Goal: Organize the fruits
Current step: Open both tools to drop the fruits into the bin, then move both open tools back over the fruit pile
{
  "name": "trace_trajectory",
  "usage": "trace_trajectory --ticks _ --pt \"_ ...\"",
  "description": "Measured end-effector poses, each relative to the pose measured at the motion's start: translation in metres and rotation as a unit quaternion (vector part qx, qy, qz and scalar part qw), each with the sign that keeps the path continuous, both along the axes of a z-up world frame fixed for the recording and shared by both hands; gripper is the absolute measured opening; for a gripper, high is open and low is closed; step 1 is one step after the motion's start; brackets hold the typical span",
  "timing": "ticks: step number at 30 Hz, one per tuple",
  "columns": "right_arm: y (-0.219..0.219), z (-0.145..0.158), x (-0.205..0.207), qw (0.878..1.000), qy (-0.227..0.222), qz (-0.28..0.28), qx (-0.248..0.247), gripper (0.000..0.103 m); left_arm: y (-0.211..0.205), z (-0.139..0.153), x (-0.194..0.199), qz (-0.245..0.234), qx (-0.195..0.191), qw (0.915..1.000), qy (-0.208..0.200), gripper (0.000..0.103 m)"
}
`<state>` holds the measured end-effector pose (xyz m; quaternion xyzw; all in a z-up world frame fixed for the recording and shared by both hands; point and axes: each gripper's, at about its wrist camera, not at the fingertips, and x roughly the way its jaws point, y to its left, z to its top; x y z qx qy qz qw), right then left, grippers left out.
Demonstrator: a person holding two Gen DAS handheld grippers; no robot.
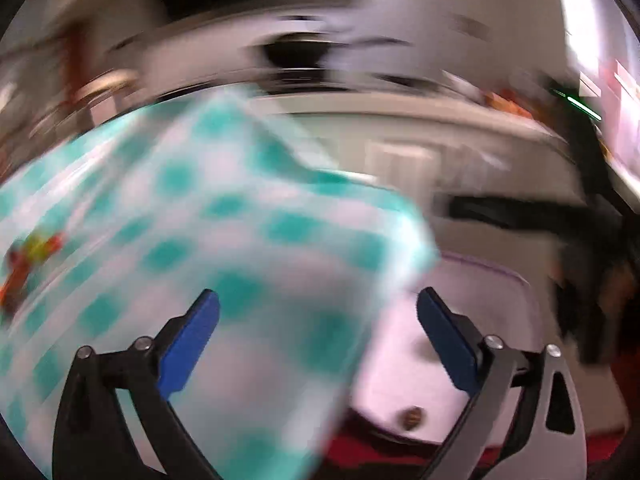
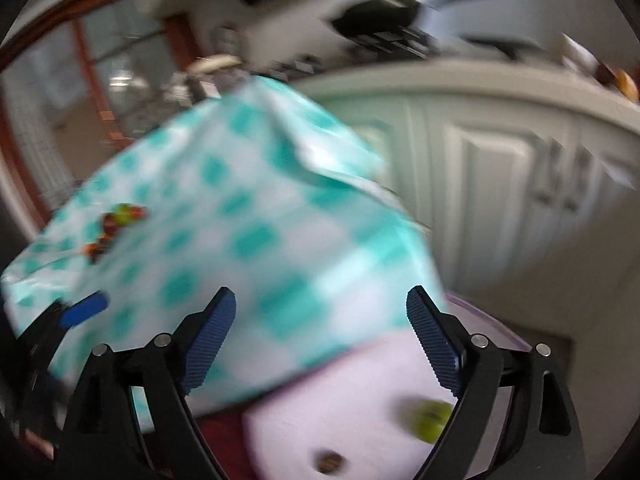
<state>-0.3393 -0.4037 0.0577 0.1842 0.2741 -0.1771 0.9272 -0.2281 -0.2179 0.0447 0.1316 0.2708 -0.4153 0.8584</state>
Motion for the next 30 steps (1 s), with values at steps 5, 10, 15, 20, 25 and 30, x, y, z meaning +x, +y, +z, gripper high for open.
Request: trace_trajectory --ticks 5,10,15,20,25,30 --pt "0.07 -0.003 0.085 0.996 0.021 0.08 0.023 0.088 0.087 0.014 0.102 0.201 -0.014 0.9793 0.016 0.101" --pt "0.135 -0.026 0.164 0.989 0.061 0.135 -0.012 0.088 0.193 0.005 0.196 0.381 -0.044 0.9206 0.075 0.101" --pt "0.176 -0.041 0.27 0.981 0.073 0.178 -0.027 0.088 0.25 -0.001 0.273 0.483 -0.08 0.8637 0.118 0.101" --pt "0.199 -0.038 0.357 0.976 0.075 0.202 -0.023 0.088 0.268 -0.019 0.31 0.513 -0.113 0.8398 0.139 0.101" --pt "0.221 -0.039 0.425 0.967 0.085 0.233 -0.056 0.088 0.282 -0.025 0.31 0.499 -0.152 0.8403 0.146 0.101" --pt "0.24 -0.039 0.487 0.951 0.096 0.277 -0.095 0.083 0.274 -0.027 0.317 0.481 -0.143 0.8524 0.146 0.101"
